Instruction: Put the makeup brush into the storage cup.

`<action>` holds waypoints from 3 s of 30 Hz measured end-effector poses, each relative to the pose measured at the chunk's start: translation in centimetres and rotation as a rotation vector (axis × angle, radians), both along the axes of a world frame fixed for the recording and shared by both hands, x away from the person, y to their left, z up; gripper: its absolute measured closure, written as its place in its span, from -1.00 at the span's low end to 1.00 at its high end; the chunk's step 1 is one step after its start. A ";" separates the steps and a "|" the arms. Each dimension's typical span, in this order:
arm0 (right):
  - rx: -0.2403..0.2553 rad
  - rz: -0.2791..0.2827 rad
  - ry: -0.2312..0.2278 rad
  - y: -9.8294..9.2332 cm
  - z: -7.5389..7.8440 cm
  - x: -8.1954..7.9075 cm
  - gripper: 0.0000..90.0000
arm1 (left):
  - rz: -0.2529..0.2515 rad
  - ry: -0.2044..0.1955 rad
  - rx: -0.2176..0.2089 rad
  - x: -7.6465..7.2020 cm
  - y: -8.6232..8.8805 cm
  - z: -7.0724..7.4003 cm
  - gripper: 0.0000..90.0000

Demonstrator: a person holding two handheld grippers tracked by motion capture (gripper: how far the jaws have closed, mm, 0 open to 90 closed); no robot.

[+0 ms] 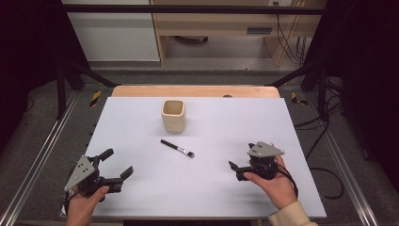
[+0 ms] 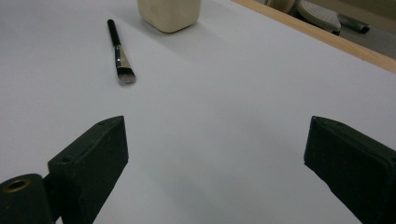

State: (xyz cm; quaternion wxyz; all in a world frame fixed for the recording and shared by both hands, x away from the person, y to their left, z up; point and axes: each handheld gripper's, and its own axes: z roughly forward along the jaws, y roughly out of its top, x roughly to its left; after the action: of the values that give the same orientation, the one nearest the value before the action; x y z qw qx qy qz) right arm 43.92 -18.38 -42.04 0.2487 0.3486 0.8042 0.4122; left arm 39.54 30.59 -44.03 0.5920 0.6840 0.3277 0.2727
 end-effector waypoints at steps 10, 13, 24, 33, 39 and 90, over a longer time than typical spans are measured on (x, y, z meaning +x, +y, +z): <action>-0.158 0.093 0.094 5.0 1.7 2.4 -0.81 | 0.015 -0.011 -0.019 -0.1 0.5 0.2 -0.98; -0.173 0.107 0.102 6.0 1.6 2.8 -0.81 | 0.014 -0.007 -0.019 -0.1 0.5 0.1 -0.98; -0.195 0.139 0.174 9.2 1.2 5.7 -0.82 | 0.015 -0.005 -0.006 0.0 0.6 0.0 -0.98; -0.228 0.178 0.184 11.7 1.4 7.4 -0.82 | 0.017 -0.006 0.003 -0.1 0.6 0.0 -0.99; -0.246 0.200 0.199 13.1 1.7 8.3 -0.82 | 0.017 -0.005 -0.003 -0.1 0.7 0.0 -0.99; -0.271 0.287 0.270 19.5 -2.4 11.1 -0.09 | 0.031 -0.004 0.002 0.2 1.8 0.1 -0.99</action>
State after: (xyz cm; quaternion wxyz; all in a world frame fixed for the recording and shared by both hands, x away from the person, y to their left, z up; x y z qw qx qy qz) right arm 55.01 1.12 -44.39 0.1225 0.2463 0.9193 0.2815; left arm 39.75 32.40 -43.91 0.5877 0.6789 0.3365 0.2836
